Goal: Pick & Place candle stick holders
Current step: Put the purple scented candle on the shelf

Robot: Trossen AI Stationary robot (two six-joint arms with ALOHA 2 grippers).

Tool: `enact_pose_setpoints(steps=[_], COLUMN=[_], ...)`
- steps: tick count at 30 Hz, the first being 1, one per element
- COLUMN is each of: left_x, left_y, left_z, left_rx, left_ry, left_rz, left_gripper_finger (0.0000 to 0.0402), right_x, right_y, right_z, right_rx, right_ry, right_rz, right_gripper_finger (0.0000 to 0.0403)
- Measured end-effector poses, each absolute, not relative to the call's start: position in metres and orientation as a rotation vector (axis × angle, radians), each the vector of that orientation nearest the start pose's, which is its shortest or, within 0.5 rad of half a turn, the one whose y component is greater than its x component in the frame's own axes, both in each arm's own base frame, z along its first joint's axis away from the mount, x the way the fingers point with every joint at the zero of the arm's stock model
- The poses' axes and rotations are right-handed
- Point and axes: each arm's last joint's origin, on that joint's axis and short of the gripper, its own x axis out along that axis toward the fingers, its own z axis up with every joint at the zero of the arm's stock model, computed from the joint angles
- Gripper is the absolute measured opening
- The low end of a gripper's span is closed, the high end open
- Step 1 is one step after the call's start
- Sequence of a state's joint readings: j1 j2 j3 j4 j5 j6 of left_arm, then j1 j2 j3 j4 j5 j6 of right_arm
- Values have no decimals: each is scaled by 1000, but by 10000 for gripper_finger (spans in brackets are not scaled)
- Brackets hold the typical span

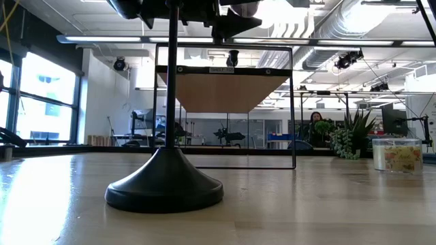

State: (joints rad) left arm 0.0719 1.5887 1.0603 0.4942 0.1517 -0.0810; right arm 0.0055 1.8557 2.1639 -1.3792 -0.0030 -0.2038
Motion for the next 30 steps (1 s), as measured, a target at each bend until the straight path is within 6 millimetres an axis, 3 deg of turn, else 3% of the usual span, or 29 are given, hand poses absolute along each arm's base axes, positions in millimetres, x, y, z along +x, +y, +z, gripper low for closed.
enact_pose_setpoints(steps=[4,11,30], left_x=[362,362,362], left_y=[21,21,22], left_z=[292,291,292], left_rx=[-91,-46,-42], left_ry=[44,48,37], left_rz=[-87,-95,-78], left_gripper_finger=[238,212,224], right_x=[356,356,356], right_y=[2,3,-2], right_z=[403,403,404], right_rx=[-203,-186,-177], right_ry=[1066,1065,1063], right_rz=[124,137,120], right_gripper_finger=[223,223,224])
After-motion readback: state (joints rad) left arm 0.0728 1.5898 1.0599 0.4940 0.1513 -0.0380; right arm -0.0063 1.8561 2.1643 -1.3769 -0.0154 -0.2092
